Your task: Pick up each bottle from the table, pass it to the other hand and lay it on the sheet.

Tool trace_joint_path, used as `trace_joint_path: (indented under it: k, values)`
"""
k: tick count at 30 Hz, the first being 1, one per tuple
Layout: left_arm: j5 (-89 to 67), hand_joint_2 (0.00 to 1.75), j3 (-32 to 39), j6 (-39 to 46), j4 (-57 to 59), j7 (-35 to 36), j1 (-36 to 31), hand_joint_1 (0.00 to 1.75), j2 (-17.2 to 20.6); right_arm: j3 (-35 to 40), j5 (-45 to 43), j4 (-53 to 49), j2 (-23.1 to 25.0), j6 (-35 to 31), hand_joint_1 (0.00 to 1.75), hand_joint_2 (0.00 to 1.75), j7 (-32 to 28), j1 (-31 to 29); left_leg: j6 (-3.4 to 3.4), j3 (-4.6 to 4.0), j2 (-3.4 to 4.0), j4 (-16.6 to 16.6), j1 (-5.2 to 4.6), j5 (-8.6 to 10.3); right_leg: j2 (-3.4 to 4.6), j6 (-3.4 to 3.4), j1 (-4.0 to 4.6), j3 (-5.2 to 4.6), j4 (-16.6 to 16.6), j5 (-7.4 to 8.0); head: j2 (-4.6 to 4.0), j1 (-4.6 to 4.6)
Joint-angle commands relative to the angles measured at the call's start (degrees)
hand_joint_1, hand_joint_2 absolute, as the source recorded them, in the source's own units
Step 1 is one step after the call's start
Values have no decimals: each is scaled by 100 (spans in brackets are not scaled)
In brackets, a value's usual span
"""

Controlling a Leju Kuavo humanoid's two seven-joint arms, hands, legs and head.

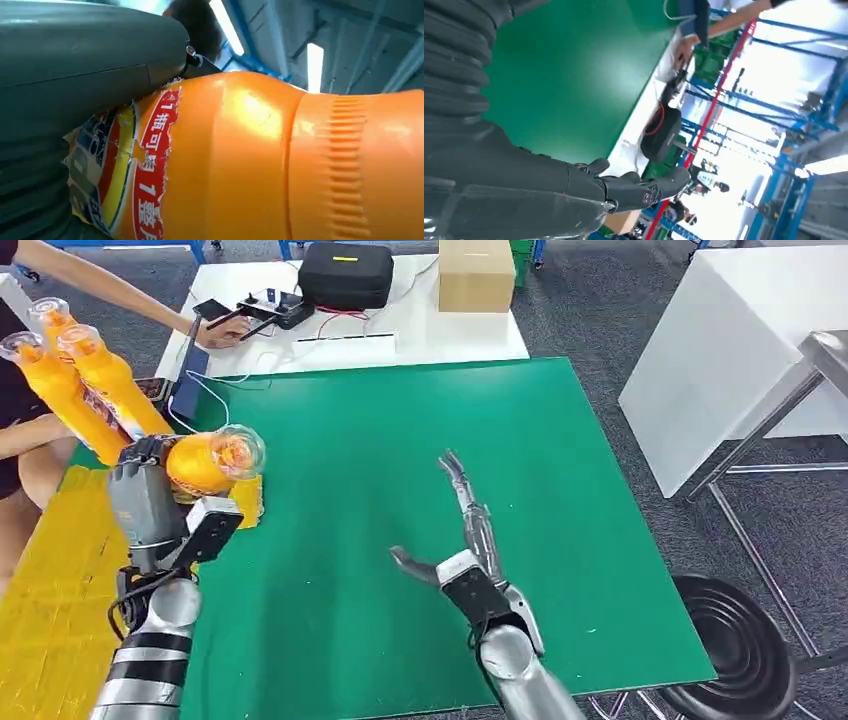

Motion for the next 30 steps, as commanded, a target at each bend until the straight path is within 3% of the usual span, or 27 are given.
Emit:
trace_joint_path:
  k: [1,5,19,21,30]
  values:
    - [-878,175,426,-9,372,221,298,175,360,-635,-553,-433,-293,105,0,175,74,92,-13,29,-5,-5,14,-11,15,-8,11,30,-10,-7,0,0]
    - [-1598,175,490,-9,628,613,284,175,413,-669,-613,-456,-301,143,0,175,115,75,-12,32,-5,-4,15,-13,18,-8,12,31,-6,-9,0,0]
    - [-1598,175,490,-9,628,613,284,175,413,-669,-613,-456,-301,143,0,175,115,75,-7,9,-7,-2,8,-3,5,-5,6,10,-3,-3,0,2]
    - [-2052,175,352,-9,947,1085,138,175,543,-582,-554,-419,-316,126,0,175,140,48,-13,21,-11,1,16,-10,9,-8,13,24,-4,-8,0,2]
    - [-2219,175,366,-9,2899,1556,-582,175,826,-217,-378,-201,-396,32,0,175,189,-177,-9,14,-13,-4,7,2,1,-6,5,15,-3,-1,0,2]
